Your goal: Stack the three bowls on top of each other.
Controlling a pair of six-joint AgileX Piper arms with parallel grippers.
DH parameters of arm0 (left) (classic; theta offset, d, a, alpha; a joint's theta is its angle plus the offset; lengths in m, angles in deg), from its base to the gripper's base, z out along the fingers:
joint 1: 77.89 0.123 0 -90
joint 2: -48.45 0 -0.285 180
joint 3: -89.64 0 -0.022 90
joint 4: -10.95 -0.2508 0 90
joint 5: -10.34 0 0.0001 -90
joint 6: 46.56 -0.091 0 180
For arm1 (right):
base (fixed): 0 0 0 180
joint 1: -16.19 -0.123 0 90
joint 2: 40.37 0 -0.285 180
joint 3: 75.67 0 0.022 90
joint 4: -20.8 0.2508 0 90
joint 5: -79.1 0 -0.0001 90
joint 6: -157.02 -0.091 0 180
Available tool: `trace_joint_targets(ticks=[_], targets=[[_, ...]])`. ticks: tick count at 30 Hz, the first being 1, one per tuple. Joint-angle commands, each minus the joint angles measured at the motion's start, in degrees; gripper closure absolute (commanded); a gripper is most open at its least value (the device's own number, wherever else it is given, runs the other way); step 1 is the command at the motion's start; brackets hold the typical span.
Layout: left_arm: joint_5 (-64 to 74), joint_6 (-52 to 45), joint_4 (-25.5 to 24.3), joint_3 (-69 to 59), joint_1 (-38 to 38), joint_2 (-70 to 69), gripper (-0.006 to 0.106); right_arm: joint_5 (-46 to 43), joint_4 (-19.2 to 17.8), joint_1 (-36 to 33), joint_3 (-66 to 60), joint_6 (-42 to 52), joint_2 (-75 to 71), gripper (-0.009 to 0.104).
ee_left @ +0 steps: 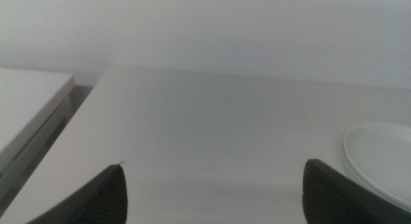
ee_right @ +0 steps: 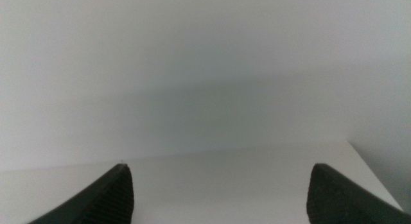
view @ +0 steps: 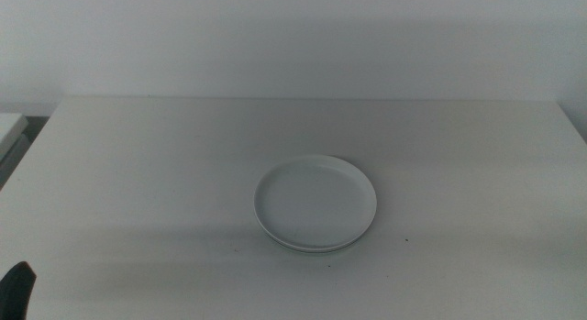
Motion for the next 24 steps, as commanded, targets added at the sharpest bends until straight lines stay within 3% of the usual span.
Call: trace_joint_targets(ticks=[1, 5, 24], targets=[[-3.93, 0.00, -0.72, -1.34, 0.03, -0.29, 0.007, 0.13, -0.76, 1.95, -3.70, 0.25, -3.57, 0.005], [-4.78, 0.00, -3.98, -3.96, 0.03, -0.29, 0.007, -0.25, -0.76, 5.14, -7.94, 0.25, -3.57, 0.005], [-7.52, 0.00, -5.67, -6.69, 0.03, -0.29, 0.007, -4.71, -1.13, 5.77, -8.28, 0.25, -3.57, 0.005]])
